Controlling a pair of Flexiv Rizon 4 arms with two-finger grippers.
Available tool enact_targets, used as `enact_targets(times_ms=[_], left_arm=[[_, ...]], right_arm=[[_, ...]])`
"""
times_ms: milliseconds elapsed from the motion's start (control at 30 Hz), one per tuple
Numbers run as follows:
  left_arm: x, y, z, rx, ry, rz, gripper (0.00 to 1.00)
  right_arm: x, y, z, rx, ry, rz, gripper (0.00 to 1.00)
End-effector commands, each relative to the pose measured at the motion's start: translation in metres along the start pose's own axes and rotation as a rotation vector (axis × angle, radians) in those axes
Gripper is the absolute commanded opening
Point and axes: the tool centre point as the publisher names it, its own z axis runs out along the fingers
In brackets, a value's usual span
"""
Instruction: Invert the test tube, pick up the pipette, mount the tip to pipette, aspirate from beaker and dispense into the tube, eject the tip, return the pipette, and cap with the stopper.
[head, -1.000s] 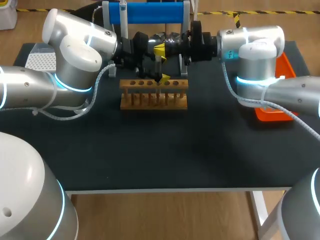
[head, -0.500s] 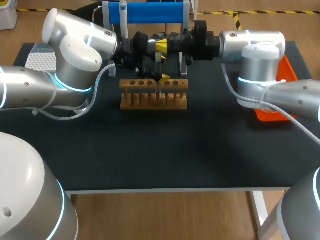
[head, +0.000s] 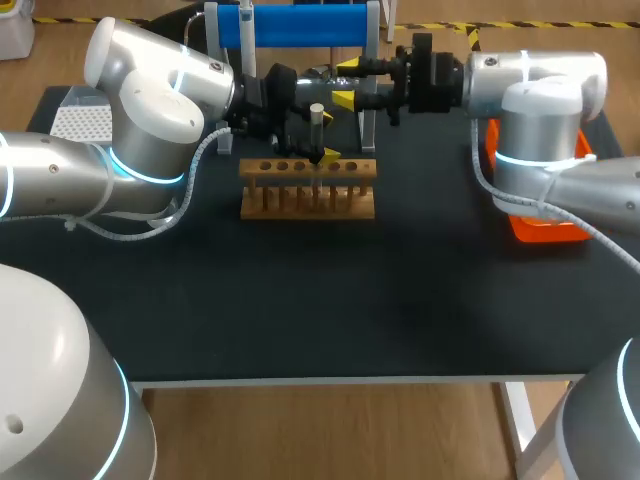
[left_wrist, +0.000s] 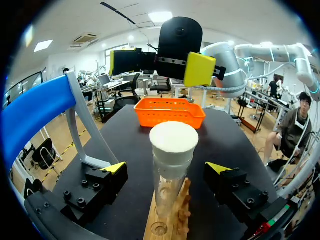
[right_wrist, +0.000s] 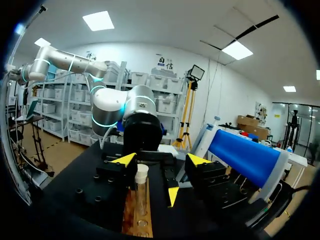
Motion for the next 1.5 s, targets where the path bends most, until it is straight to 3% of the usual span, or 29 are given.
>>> enact_targets(times_ms=[33,167,833,1500], left_arm=[[-0.001,0.001,0.001,0.002,0.003,0.001,1.0],[-0.001,0.001,0.001,0.002,0.003,0.001,1.0],[0.003,0.006,-0.008,-0.044,-0.024,0.004,1.0],[0.004,0.024,-0.059,-0.085,-0.184,-0.037,1.0]], right_arm=[[0.007,-0.002,-0.017,0.037,-0.031,0.006,1.0],[0.007,-0.013,-0.025,0.092,-0.037,0.014,1.0],[0.007,-0.013,-0.025,0.092,-0.037,0.014,1.0],[0.007,-0.013,-0.025,0.092,-0.037,0.014,1.0]])
